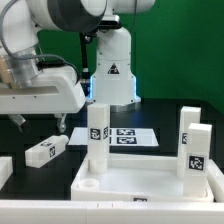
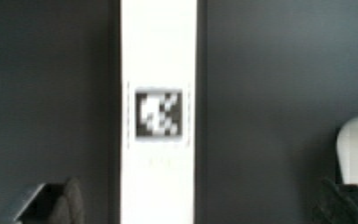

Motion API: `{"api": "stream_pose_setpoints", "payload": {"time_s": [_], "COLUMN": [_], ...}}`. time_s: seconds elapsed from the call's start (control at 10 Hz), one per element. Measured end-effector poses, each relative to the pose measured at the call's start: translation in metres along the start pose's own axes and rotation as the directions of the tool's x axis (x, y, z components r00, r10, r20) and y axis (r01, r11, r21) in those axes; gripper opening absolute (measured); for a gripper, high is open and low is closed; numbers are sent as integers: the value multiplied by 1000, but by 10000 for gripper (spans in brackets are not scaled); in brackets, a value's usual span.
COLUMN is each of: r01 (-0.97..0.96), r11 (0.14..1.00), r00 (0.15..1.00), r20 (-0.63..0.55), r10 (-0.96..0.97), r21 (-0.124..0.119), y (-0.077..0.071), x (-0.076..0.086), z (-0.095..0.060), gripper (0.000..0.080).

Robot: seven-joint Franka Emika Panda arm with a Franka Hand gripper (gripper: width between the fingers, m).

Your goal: Assemble desk

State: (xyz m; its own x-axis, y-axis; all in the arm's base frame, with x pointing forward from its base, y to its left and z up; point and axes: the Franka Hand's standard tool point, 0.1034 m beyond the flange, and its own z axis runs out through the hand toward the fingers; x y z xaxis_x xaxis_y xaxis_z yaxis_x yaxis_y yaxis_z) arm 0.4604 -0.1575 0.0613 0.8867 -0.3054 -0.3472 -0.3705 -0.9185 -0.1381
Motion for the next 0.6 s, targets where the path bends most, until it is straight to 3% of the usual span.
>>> {"api": "stream_pose_setpoints", "payload": {"time_s": [0.2, 0.3, 0.5, 0.6], "r01": [-29, -58, -90, -82], "r11": [1000, 998, 995, 995], "r00": [983, 964, 883, 883], "r20": [180, 260, 457, 458], "r10": [27, 55, 103, 99], "r21": [11, 2, -51, -57], "y": [8, 11, 15, 18], "x": [3, 14, 24, 30], "z": [0, -2, -3, 0], "gripper": [649, 649, 649, 649]}}
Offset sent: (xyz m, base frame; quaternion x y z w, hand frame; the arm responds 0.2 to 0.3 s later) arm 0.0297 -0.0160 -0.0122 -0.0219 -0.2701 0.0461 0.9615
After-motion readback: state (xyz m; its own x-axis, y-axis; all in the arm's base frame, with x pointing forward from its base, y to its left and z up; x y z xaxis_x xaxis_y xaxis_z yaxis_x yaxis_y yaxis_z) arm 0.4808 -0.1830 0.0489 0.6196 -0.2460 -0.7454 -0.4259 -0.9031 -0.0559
